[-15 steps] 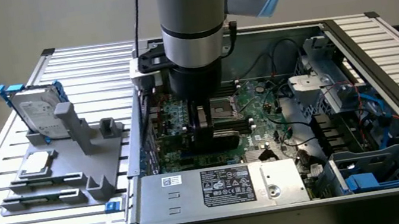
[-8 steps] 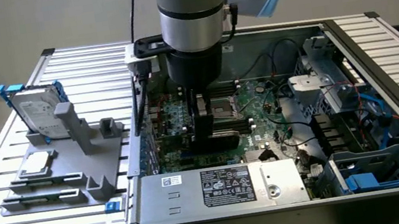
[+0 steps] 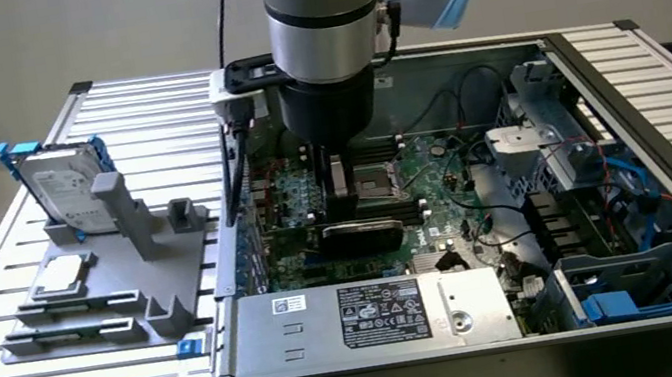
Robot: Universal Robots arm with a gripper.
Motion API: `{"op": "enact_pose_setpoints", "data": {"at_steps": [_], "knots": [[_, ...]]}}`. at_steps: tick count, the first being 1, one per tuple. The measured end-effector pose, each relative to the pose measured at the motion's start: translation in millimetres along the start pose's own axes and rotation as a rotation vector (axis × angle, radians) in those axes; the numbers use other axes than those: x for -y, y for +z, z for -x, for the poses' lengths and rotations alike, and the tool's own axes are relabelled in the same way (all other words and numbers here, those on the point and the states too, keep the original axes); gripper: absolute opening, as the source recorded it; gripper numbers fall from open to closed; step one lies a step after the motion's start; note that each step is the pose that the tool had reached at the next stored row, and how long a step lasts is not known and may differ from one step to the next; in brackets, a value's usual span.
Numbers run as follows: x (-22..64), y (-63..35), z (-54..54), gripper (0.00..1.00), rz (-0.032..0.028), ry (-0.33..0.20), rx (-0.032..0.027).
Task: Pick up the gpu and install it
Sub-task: 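Insert the gpu into the slot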
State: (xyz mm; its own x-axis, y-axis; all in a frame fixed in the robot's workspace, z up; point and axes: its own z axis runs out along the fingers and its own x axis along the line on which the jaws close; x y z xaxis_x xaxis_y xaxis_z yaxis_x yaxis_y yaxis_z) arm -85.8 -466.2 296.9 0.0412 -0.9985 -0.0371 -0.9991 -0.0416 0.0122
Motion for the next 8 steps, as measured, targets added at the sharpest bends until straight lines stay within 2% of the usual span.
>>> {"op": "enact_pose_setpoints", "data": {"at_steps": [3,4,6,8], "knots": [[0.1,5.4,0.2,0.25,-0.0021,-0.001,0.0041],[0.1,7.3,0.3,0.25,-0.0028,-0.001,0.0051],[0.0,10.9,0.5,0.13,-0.0038,-0.002,0.0062],[-0.3,14.5,0.8,0.11,-0.0045,-0.002,0.0067]]}}
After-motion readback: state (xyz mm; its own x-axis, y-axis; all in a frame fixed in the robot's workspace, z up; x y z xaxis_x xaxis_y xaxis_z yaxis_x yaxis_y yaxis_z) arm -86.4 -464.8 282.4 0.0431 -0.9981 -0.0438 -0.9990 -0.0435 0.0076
